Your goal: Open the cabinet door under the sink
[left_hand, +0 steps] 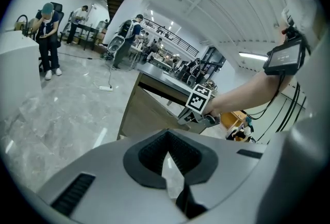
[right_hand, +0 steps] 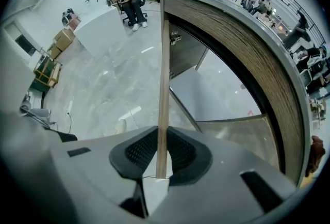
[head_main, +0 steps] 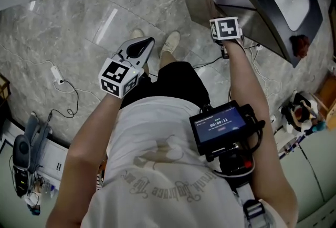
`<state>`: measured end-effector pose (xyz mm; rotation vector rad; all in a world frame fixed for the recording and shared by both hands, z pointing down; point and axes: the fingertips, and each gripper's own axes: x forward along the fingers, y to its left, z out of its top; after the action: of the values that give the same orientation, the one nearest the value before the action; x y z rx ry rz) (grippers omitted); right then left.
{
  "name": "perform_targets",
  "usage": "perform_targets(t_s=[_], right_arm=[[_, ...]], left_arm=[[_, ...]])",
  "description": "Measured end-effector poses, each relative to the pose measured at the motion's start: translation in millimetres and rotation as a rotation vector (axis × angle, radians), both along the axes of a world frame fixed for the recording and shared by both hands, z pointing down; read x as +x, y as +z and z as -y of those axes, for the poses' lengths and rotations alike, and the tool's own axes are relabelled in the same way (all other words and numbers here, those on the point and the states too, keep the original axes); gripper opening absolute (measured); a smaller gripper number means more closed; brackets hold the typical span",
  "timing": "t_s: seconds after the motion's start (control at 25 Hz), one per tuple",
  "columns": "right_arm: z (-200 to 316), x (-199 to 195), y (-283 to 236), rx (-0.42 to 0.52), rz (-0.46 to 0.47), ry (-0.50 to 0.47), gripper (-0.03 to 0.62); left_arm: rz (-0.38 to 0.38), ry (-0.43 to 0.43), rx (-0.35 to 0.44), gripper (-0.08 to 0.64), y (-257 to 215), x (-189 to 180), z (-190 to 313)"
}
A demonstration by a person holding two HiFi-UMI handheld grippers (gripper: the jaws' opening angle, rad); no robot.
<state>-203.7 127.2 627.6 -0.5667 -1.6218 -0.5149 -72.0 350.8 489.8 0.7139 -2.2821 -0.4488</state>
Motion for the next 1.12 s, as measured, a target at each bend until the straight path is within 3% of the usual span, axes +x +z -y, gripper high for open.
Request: perform_targets(t_s=[1.12], right_arm=[[-67.1, 32.0, -8.5, -0.275, -0.136, 0.346, 0.081]], left_arm=[[-0.015, -0.005, 0.004, 0.008, 1.9, 12.7, -20.0]])
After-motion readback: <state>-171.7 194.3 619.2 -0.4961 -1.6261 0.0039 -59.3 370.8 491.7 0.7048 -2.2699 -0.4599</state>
